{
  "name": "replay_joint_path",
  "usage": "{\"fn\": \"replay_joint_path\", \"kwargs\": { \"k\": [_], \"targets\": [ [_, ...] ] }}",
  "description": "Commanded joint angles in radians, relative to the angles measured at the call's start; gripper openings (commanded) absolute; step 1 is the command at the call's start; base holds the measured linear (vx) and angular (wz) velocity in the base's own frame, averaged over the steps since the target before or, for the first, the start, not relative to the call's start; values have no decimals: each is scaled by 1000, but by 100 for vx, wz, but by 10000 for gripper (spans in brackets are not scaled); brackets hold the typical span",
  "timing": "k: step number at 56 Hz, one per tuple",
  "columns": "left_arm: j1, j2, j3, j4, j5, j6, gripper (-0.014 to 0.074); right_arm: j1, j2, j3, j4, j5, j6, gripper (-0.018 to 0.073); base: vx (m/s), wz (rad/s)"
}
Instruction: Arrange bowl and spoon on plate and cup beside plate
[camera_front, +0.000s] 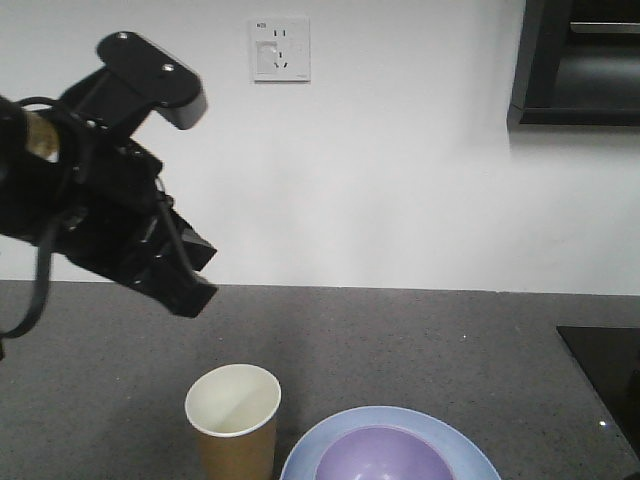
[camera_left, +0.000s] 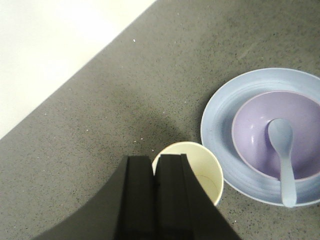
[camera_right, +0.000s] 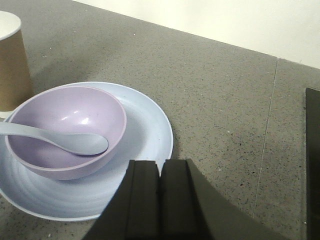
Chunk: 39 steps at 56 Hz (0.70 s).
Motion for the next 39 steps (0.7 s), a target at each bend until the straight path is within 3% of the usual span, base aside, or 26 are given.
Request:
{"fn": "replay_joint_path", "kwargs": {
  "k": [1, 14, 22, 31, 39],
  "targets": [
    [-1, -118, 122, 4, -147, -7, -7, 0, -12, -30, 21, -88, -6, -8, 0, 0],
    [-1, -463, 705, -91, -587, -14, -6, 0, -97, -30, 20, -116, -18, -8, 0, 0],
    [-1, -641, 1007, -160, -819, -88, -6, 0, -113, -27, 14, -113, -18, -8, 0, 0],
    [-1, -742, 1167, -159, -942, -125, -6, 0, -112, -27, 18, -113, -16, -8, 0, 0],
    [-1, -771, 1197, -159, -930, -125, -6, 0, -112, -27, 17, -113, -16, -8, 0, 0]
  ]
}}
